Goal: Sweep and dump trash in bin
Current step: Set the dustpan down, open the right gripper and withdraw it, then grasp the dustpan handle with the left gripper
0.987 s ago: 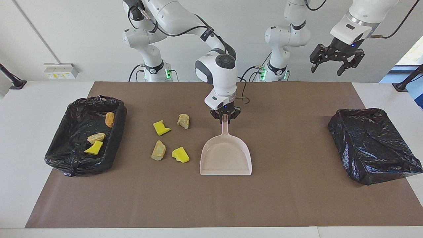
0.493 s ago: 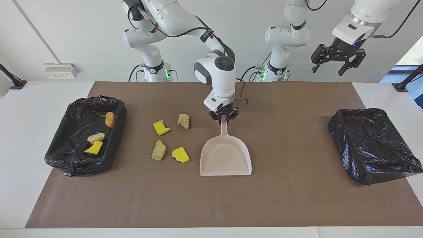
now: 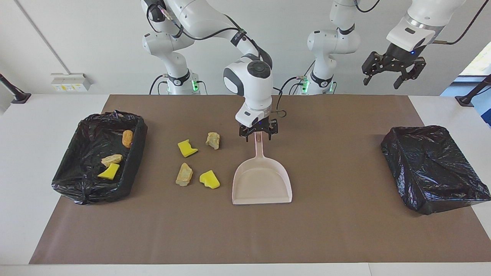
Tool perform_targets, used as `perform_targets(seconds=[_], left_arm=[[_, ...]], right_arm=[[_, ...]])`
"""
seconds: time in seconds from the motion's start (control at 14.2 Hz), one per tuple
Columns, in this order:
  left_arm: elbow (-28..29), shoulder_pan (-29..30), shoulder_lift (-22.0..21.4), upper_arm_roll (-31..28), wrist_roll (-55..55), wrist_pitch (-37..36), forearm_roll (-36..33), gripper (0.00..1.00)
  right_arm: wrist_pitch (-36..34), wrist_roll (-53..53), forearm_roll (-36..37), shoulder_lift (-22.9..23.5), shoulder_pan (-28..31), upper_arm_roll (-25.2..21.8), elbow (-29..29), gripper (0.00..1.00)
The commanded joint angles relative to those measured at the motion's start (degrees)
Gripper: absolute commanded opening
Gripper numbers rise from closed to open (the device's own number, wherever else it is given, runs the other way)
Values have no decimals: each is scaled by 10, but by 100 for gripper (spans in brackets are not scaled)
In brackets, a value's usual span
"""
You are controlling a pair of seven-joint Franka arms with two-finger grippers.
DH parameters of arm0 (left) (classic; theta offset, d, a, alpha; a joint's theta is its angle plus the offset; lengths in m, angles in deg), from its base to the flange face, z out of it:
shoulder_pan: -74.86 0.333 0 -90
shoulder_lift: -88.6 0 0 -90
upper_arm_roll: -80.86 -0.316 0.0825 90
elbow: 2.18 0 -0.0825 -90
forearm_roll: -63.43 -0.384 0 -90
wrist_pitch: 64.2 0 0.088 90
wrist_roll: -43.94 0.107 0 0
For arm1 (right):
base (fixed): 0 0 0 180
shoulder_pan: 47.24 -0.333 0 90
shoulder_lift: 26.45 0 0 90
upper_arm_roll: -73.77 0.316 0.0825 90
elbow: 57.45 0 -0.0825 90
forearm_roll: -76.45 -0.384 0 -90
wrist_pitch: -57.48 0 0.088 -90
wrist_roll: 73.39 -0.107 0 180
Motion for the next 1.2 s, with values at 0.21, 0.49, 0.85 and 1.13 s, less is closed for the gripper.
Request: perform_targets(seconds=[0.21,0.49,0.85,1.13], left_arm=[[17,2,11,8,7,48,-6,100],[29,-2,53,59,-2,89,-5,100],[129,-2,66,150,-104,220,-7,100],[152,-3,107,215,-204,268,-26,100]], right_arm=[[-162,73,-78,-92,18,4,-10,100],[-235,-7,-135,-184,-49,5,-101,100],[-96,-31,-217,-285,-135,5,-313,100],[-15,-81,-226,-278,-195,5,-378,100]])
